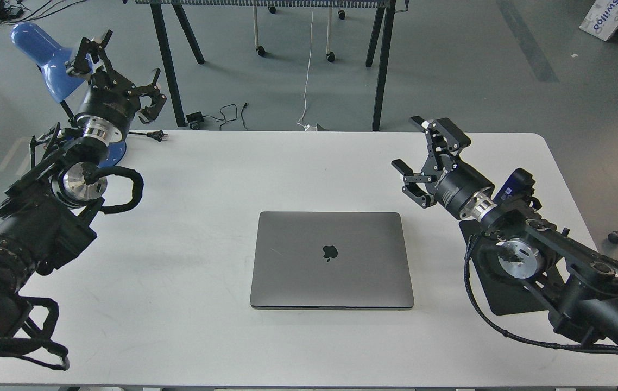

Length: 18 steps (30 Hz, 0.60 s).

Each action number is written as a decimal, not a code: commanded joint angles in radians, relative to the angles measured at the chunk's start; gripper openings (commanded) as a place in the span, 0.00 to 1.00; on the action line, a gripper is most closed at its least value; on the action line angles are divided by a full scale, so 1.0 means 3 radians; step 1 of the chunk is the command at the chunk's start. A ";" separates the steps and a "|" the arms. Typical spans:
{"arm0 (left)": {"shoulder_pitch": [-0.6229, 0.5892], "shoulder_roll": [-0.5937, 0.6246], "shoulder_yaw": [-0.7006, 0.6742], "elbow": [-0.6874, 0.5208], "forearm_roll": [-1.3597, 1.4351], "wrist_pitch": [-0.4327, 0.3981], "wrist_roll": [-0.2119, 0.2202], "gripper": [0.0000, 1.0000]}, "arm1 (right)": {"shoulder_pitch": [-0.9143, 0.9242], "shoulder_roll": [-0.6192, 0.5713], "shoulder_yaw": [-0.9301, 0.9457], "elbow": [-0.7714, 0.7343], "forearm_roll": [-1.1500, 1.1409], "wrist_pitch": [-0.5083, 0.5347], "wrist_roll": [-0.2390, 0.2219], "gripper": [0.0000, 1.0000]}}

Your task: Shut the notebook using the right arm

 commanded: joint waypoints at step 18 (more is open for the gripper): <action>0.0000 0.0000 -0.0005 0.0000 -0.0005 0.0000 -0.0004 1.00 | 0.0073 -0.0031 0.1049 -0.0590 0.0972 0.0003 -0.0358 1.00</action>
